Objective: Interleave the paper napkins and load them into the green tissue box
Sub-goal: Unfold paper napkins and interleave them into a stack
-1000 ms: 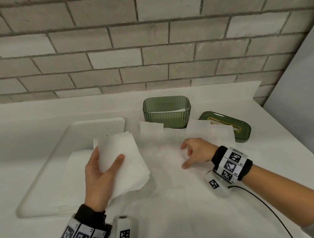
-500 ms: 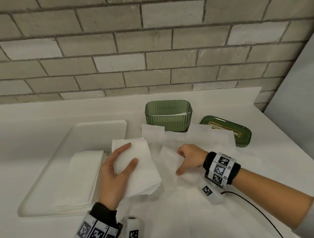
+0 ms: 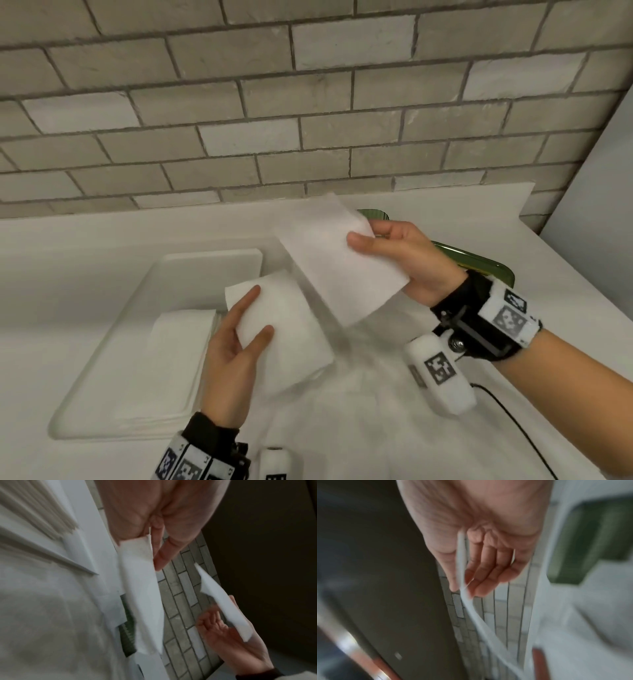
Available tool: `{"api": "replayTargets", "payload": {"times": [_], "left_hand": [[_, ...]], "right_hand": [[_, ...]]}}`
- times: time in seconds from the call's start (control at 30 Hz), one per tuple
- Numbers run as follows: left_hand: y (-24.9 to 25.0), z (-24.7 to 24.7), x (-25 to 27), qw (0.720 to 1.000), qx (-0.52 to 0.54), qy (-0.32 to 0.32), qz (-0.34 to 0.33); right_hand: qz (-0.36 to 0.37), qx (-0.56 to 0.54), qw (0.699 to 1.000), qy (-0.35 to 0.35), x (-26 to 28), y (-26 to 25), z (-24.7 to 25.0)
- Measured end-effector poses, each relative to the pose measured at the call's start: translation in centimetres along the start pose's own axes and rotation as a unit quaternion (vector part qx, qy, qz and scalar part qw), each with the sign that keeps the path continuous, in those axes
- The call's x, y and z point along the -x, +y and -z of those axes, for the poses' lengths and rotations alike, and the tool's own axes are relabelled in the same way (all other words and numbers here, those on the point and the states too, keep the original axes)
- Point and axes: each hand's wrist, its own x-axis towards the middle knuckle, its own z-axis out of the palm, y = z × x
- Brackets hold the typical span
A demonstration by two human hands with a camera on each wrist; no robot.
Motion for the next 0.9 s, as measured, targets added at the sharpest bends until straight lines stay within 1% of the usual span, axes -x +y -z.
{"api": "replayTargets", "payload": {"times": [0.03,0.07,0.17,0.23,0.3,0.4,0.5,0.63,0.73,0.83,0.9], "left_hand": [[0.2,-0.6,-0.1,1.000,0.023,-0.011,-0.001],[0.4,-1.1,-0.2,0.999,0.048,-0.019,0.000],[1.5,-2.9,-0.6,0.988,0.141,-0.047,0.032],[2.3,-3.5,-0.8,0.978,0.191,-0.070,0.049],[2.9,-3.7,-0.9,0.971,0.221,-0.072,0.060],[3.1,-4.1,-0.8,0.979,0.186,-0.077,0.041],[2.5,-4.2,-0.8,0.986,0.160,-0.044,0.028],[1.8,-4.2,-0.6,0.987,0.154,-0.034,0.017],[1.6,-4.1,-0.7,0.988,0.149,-0.032,-0.015],[1.5,-3.3,-0.8,0.993,0.119,0.011,-0.017],[1.1,-2.6,-1.4,0.997,0.063,0.032,0.012]], "right_hand": [[-0.011,-0.044,0.999,-0.002,0.2,0.0,-0.7],[-0.022,-0.062,0.998,0.002,0.3,0.5,-1.4],[-0.037,-0.023,0.998,0.041,0.3,2.8,-2.6],[-0.045,-0.003,0.998,0.054,0.4,4.1,-2.9],[-0.054,-0.002,0.996,0.064,0.4,4.8,-3.1],[-0.049,-0.001,0.994,0.095,0.1,5.4,-3.2],[-0.043,-0.003,0.992,0.115,0.0,5.7,-3.3],[-0.056,-0.015,0.993,0.107,0.2,6.1,-3.3],[-0.066,-0.012,0.994,0.090,0.4,6.4,-2.7],[-0.033,0.017,0.994,0.103,0.5,6.5,-1.1],[-0.003,0.046,0.991,0.126,0.3,6.5,0.3]]}}
